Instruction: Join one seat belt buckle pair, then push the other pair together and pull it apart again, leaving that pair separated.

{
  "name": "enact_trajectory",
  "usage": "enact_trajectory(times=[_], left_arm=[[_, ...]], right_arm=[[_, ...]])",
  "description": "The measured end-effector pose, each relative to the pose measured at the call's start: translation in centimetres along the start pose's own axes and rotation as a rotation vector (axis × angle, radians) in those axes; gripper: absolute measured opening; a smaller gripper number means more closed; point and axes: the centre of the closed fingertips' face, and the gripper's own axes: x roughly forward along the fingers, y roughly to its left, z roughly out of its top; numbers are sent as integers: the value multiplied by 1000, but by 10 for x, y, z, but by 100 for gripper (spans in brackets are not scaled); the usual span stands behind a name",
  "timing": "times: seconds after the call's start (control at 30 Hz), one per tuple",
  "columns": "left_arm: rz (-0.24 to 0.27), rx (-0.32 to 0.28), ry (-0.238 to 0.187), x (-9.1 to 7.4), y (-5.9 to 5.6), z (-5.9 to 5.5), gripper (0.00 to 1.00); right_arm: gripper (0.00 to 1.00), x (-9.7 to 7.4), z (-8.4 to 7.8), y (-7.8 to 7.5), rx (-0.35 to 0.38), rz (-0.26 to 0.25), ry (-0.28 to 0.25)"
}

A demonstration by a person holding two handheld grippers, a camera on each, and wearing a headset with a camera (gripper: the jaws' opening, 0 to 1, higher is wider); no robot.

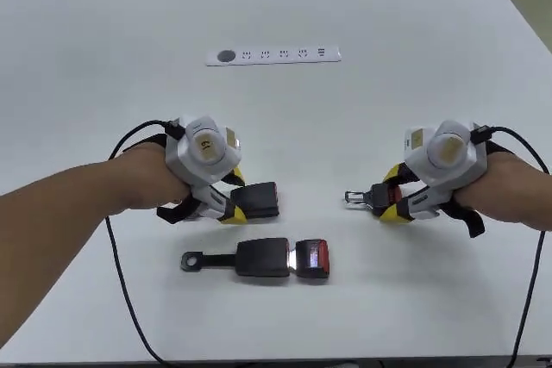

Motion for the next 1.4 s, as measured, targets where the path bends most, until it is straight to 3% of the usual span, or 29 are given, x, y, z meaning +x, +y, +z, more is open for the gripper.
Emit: enact_trajectory(times=[0.1,0.63,0.93,1.4], left_arm=[[-5,22,16,2,-4,-4,36],[-30,26,-17,6,1,-6,33],[-34,48,4,7,1,-6,32],[-39,58,2,6,-2,-4,32]], right_arm=[[34,-1,2,2,-10,12,2],[34,1,7,2,11,37,24],[34,3,8,1,23,39,39],[34,29,53,13,-6,33,2]])
